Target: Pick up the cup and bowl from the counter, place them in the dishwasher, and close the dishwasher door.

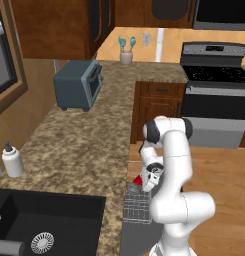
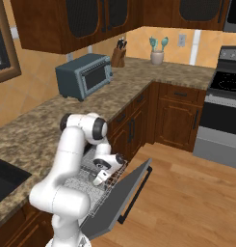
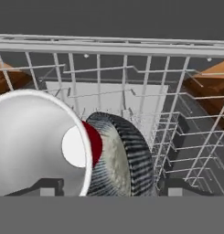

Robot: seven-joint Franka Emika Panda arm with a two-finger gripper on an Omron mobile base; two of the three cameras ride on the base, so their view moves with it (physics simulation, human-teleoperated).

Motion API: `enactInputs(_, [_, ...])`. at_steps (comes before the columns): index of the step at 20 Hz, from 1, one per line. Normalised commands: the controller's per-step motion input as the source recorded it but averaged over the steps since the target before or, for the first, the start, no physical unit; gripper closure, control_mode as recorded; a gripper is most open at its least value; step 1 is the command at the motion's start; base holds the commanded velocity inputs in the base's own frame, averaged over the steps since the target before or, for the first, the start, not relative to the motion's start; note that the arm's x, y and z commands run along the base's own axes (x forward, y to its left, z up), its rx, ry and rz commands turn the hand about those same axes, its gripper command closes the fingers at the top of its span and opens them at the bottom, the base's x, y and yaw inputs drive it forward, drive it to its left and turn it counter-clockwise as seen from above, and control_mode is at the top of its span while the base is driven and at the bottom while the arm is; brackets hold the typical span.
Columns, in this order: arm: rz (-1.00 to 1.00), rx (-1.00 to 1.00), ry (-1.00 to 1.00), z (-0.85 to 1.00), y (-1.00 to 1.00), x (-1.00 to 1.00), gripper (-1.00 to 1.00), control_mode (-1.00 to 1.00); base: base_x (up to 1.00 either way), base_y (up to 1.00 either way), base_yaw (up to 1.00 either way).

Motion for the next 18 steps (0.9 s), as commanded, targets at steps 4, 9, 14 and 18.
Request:
enactInputs(4, [0.0, 0.0, -0.21, 0.17, 0.32, -0.39, -1.0, -1.0, 0.0, 0.0, 0.0])
enactInputs(9, [0.0, 0.0, -0.18, 0.45, 0.06, -0.5, -1.0, -1.0, 0.0, 0.0, 0.0])
enactInputs(14, [0.0, 0.0, -0.14, 0.72, -0.01, -0.38, -1.0, -1.0, 0.0, 0.0, 0.0])
enactInputs(18, [0.0, 0.0, -0.02, 0.8, -0.24, -0.31, -1.0, -1.0, 0.0, 0.0, 0.0])
